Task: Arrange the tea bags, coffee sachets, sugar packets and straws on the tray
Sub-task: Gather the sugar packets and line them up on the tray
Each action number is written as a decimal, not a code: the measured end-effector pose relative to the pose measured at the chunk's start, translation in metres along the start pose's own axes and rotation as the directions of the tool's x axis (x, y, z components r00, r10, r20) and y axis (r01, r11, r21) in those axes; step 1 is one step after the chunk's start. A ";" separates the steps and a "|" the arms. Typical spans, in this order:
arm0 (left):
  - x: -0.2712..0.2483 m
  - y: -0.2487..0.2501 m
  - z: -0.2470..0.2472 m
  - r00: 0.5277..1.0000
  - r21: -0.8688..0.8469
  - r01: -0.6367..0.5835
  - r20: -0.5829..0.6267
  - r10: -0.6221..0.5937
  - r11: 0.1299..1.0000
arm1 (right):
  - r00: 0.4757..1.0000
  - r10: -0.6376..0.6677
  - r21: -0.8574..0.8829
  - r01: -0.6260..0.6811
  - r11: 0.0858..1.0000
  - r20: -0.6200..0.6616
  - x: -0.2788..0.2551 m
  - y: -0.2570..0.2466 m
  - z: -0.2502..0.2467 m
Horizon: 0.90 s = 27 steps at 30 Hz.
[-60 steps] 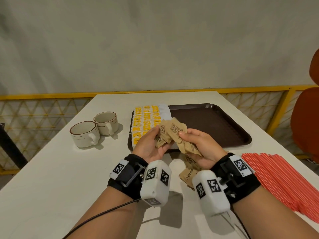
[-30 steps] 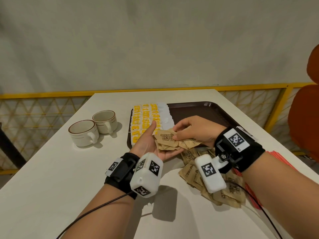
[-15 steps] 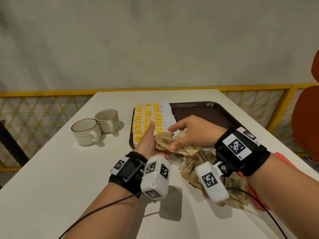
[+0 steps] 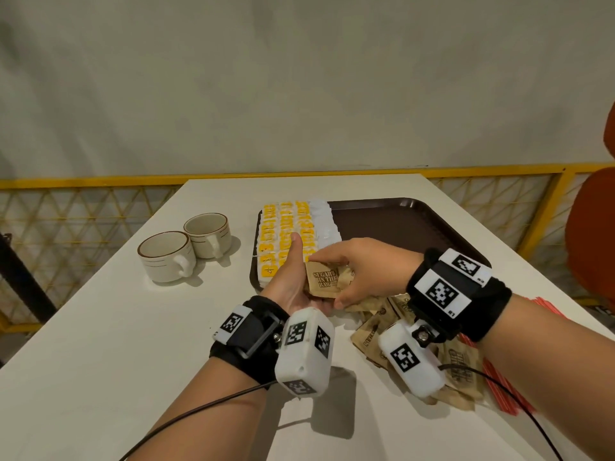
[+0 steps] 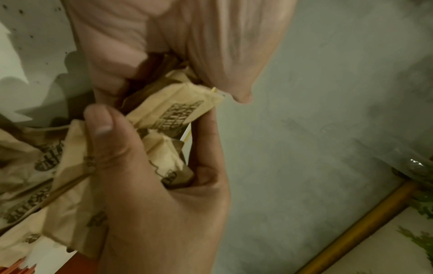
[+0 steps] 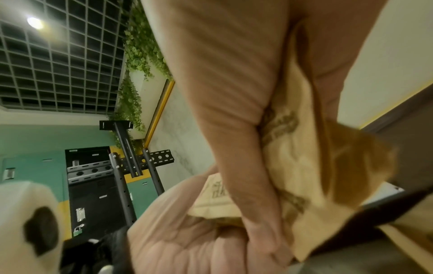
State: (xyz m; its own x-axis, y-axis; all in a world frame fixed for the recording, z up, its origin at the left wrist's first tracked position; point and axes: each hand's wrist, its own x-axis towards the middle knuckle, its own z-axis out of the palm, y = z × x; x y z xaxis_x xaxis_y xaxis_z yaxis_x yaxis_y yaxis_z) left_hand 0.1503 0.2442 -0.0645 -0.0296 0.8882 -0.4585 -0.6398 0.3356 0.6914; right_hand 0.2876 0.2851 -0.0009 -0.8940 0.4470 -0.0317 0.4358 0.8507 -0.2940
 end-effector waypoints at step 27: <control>-0.024 -0.011 0.012 0.913 -0.014 -0.364 0.189 0.360 0.931 | 0.969 0.109 0.275 -0.045 0.961 -0.223 0.008 0.015 0.005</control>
State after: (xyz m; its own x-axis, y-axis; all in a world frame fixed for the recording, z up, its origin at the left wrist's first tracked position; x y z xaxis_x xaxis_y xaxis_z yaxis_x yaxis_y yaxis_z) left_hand 0.1675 0.2234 -0.0541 -0.1119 0.9917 -0.0641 -0.5958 -0.0153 0.8030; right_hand 0.2863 0.3000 -0.0100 -0.7952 0.5873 0.1505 0.4298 0.7212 -0.5433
